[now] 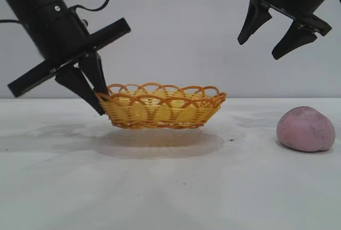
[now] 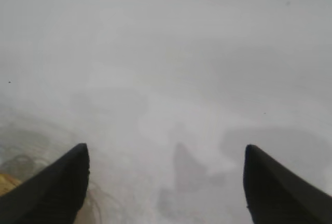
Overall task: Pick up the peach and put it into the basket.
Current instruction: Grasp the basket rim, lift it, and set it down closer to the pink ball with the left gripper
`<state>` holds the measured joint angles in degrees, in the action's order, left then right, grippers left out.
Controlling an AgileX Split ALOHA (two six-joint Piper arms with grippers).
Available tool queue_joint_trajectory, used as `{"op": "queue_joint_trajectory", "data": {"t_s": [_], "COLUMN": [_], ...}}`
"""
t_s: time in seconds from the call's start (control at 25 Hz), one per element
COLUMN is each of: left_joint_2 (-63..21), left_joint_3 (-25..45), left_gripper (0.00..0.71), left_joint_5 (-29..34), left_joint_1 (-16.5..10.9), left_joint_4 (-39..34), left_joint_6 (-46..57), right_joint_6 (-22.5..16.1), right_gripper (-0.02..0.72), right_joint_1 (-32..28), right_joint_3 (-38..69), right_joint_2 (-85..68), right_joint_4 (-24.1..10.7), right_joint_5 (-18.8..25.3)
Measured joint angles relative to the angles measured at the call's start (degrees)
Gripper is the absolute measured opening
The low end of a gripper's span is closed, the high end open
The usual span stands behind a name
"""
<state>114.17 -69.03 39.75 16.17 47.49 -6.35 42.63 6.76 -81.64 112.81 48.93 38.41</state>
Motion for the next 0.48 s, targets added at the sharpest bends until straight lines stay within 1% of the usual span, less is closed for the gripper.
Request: {"op": "queue_joint_trajectory", "data": {"t_s": [0.12, 0.28, 0.48], "left_joint_2": [0.11, 1.80, 1.92], "left_joint_3": [0.05, 0.15, 0.15], "left_gripper": [0.000, 0.000, 0.000], "left_joint_5": [-1.24, -1.34, -2.61], "left_joint_1": [0.76, 2.54, 2.79], "left_joint_4": [3.05, 4.05, 4.36], "left_joint_6": [-0.85, -1.52, -1.51], "right_joint_6": [0.00, 0.00, 0.00], "right_gripper": [0.521, 0.521, 0.521], "right_joint_1": [0.00, 0.00, 0.00], "right_joint_3": [0.00, 0.00, 0.00], "right_joint_2": [0.00, 0.00, 0.00], "right_joint_4": [0.21, 0.24, 0.24], "right_joint_5": [0.00, 0.00, 0.00]}}
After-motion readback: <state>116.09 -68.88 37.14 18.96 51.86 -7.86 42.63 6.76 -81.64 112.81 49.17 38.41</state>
